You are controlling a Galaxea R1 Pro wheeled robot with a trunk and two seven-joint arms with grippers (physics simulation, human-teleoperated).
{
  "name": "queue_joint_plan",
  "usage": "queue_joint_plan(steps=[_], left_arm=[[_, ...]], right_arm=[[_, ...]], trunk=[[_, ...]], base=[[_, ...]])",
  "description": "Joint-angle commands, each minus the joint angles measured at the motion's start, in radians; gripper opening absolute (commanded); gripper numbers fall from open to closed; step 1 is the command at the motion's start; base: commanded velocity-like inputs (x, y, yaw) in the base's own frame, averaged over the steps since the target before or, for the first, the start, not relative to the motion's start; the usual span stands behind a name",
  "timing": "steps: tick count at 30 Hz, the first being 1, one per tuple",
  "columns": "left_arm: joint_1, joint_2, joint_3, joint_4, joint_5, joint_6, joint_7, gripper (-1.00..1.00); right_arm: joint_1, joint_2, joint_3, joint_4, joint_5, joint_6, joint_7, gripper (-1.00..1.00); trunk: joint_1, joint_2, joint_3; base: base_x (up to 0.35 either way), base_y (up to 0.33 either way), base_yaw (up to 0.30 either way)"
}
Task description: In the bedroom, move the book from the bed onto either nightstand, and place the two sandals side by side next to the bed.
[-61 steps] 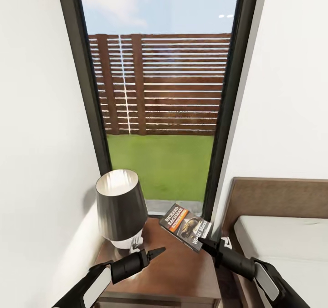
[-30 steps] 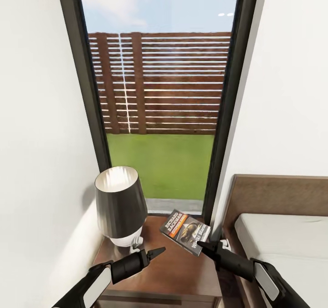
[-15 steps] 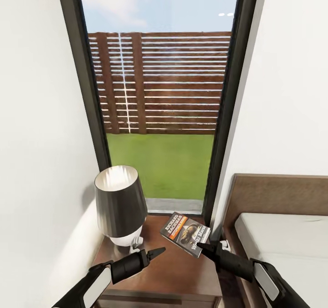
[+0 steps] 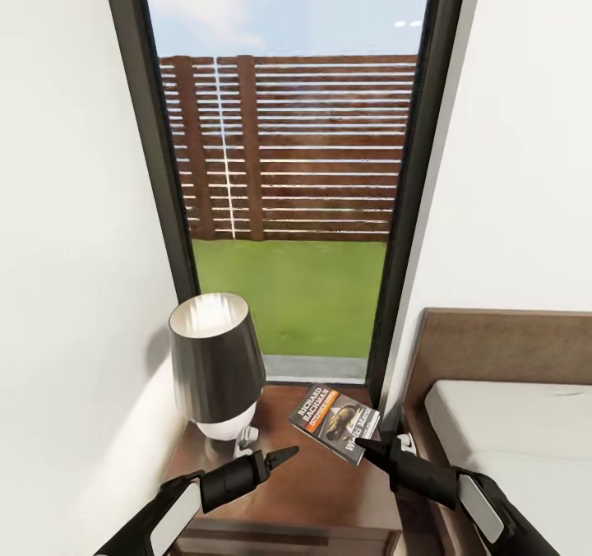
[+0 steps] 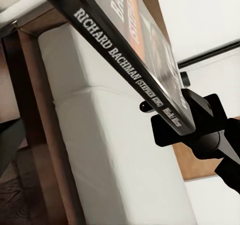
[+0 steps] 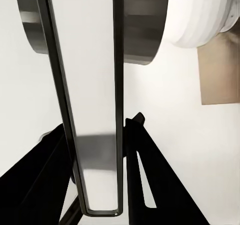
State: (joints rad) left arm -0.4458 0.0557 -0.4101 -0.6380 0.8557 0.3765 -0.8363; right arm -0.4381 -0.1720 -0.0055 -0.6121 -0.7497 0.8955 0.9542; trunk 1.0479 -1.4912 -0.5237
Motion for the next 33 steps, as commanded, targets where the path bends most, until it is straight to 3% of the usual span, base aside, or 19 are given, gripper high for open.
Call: queue_joint_plan(steps=[1,11,17,27,33], left_arm=[[-0.001,0.001,-0.004,0.000,0.011,0.009,0.000,1.00],[-0.001,0.001,-0.004,-0.001,0.011,0.009,0.000,1.00],[-0.001,0.001,-0.004,0.000,0.011,0.009,0.000,1.00],[-0.001,0.001,-0.004,0.000,0.011,0.009,0.000,1.00],[-0.001,0.001,-0.004,0.000,0.011,0.009,0.000,1.00]], right_arm=[[-0.001,0.000,-0.001,0.000,-0.002,0.005,0.003,-1.00],[-0.001,0.000,-0.001,0.000,-0.002,0.005,0.003,-1.00],[-0.001,0.000,-0.001,0.000,-0.002,0.005,0.003,-1.00],[-0.001,0.001,0.000,0.000,-0.002,0.005,0.004,-1.00],[-0.001,0.000,-0.001,-0.001,-0.008,0.005,0.008,-1.00]], trunk=[[0.004,-0.008,-0.004],[0.042,-0.078,-0.036],[0.042,-0.078,-0.036],[0.081,-0.148,-0.067],[0.081,-0.148,-0.067]], base=[[0.000,0.000,0.000],[0.000,0.000,0.000],[0.000,0.000,0.000],[0.000,0.000,0.000],[0.000,0.000,0.000]])
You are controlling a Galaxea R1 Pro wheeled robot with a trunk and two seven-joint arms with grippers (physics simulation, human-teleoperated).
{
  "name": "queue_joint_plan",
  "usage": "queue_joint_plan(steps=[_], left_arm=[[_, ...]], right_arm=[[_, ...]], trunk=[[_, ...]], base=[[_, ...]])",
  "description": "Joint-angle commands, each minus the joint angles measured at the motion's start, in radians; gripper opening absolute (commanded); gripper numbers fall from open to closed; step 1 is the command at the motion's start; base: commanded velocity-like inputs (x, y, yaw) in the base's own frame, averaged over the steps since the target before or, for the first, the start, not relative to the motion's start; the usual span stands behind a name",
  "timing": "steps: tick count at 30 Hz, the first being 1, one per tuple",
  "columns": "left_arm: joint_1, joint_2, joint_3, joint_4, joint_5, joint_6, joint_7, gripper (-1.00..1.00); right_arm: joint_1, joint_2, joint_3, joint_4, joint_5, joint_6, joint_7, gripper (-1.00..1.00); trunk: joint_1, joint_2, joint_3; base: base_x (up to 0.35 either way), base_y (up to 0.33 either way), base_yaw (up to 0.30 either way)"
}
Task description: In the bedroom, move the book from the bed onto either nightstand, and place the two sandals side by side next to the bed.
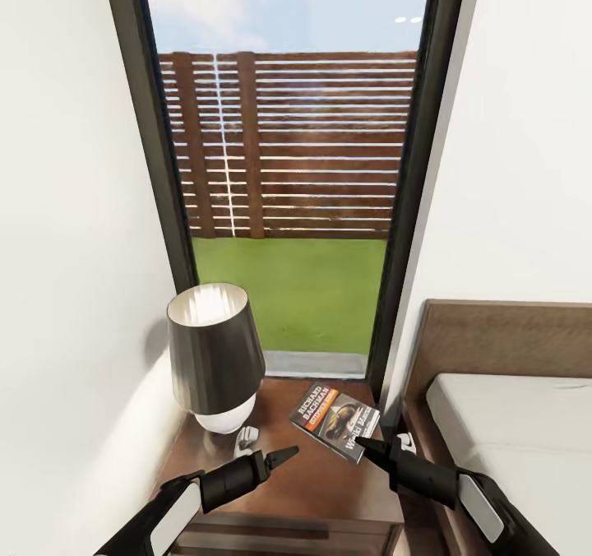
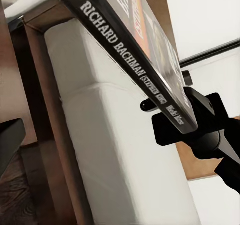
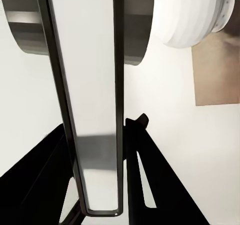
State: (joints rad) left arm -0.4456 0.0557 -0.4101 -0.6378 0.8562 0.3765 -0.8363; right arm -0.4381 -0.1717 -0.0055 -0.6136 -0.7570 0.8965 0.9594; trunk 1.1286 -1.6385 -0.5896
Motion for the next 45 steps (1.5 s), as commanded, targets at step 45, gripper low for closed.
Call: queue_joint_plan(steps=[45], left_arm=[[-0.001,0.001,-0.004,0.000,0.011,0.008,0.000,1.00]], right_arm=[[-0.001,0.002,0.004,0.000,0.002,0.004,-0.001,-1.00]], trunk=[[0.142,-0.260,-0.117]], base=[[0.000,0.000,0.000]])
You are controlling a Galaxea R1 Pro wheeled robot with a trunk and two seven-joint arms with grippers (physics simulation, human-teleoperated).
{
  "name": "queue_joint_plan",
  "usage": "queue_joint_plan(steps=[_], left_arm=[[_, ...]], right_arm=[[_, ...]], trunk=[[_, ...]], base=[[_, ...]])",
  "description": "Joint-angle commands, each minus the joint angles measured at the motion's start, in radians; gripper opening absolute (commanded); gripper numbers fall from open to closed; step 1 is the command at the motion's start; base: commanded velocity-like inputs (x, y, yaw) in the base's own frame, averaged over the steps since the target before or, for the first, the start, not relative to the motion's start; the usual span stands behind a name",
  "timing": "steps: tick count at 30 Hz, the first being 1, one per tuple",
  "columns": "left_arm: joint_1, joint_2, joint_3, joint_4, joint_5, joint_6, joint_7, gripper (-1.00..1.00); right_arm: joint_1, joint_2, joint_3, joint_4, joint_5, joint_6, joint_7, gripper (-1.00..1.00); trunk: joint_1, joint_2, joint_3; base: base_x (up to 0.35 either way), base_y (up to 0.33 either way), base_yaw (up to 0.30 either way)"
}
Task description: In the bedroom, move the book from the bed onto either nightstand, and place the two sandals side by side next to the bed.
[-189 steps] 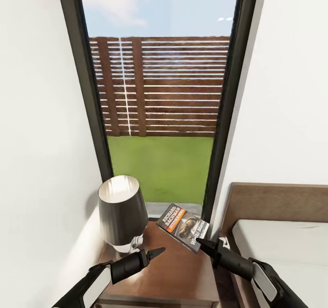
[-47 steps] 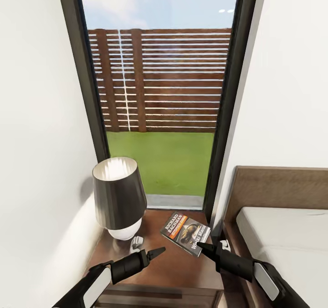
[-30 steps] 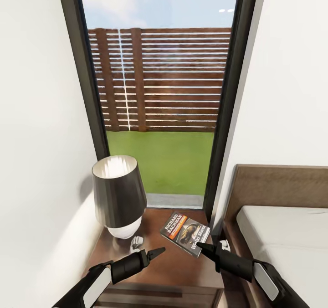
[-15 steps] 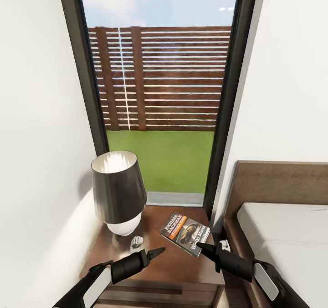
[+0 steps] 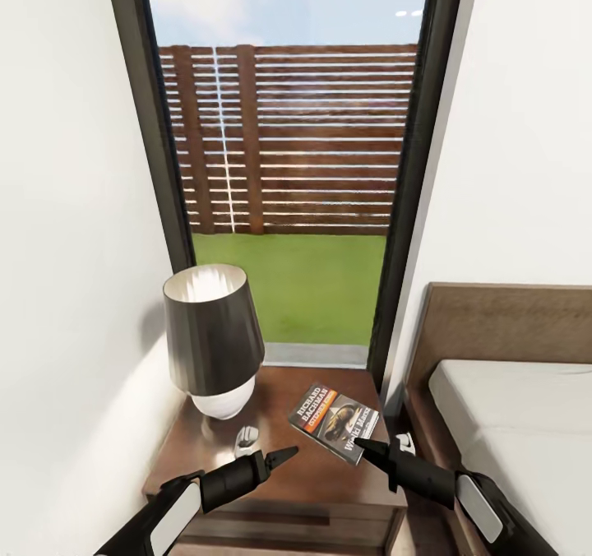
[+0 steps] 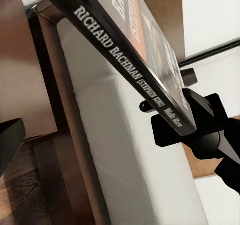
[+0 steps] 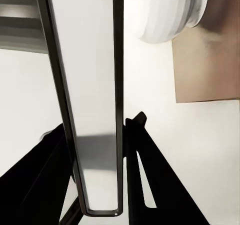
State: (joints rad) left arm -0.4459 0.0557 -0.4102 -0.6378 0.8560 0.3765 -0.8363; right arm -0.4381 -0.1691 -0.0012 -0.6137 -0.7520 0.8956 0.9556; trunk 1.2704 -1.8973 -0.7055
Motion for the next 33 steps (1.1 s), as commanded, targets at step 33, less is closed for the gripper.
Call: queue_joint_plan(steps=[33], left_arm=[[-0.001,0.001,-0.004,0.000,0.011,0.009,0.000,1.00]], right_arm=[[-0.001,0.000,0.000,0.000,-0.001,0.005,0.002,-1.00]], trunk=[[0.126,-0.232,-0.104]], base=[[0.000,0.000,0.000]])
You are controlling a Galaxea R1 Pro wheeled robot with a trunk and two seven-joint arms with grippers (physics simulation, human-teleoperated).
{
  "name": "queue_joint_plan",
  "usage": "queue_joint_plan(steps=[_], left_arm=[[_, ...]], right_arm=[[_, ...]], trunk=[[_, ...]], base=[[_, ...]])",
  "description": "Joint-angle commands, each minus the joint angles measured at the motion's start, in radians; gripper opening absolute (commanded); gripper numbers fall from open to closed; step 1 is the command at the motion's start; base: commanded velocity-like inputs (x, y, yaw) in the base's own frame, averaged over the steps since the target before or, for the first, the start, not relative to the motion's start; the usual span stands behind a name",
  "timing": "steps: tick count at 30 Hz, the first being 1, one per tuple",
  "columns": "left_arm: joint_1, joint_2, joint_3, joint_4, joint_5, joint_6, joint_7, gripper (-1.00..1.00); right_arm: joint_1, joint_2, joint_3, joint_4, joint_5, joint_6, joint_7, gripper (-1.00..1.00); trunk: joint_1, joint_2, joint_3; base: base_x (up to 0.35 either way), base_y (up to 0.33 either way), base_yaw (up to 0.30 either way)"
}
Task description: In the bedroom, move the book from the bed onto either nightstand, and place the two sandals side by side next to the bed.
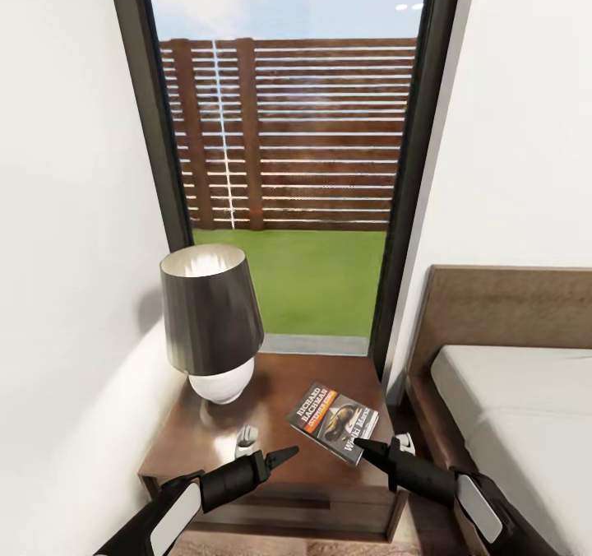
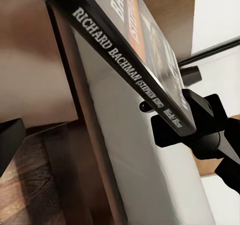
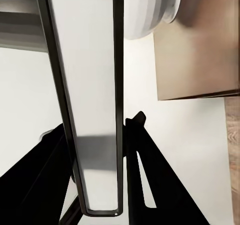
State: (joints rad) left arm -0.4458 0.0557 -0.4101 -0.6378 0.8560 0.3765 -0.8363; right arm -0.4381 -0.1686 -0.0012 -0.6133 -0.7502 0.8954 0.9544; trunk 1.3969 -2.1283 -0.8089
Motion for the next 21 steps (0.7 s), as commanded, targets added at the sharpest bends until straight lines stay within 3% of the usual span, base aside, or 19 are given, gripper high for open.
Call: queue_joint_plan(steps=[1,16,21], left_arm=[[-0.001,0.001,-0.004,0.000,0.011,0.009,0.000,1.00],[-0.001,0.001,-0.004,0.000,0.011,0.009,0.000,1.00],[-0.001,0.001,-0.004,0.000,0.011,0.008,0.001,1.00]], right_arm=[[-0.001,0.000,0.000,0.000,-0.003,0.005,0.003,-1.00],[-0.001,0.000,0.000,0.000,-0.003,0.005,0.003,-1.00],[-0.001,-0.001,0.000,0.000,-0.003,0.005,0.003,-1.00]], trunk=[[0.004,-0.008,-0.004],[0.061,-0.113,-0.051],[0.061,-0.113,-0.051]], base=[[0.000,0.000,0.000],[0.000,0.000,0.000],[0.000,0.000,0.000]])
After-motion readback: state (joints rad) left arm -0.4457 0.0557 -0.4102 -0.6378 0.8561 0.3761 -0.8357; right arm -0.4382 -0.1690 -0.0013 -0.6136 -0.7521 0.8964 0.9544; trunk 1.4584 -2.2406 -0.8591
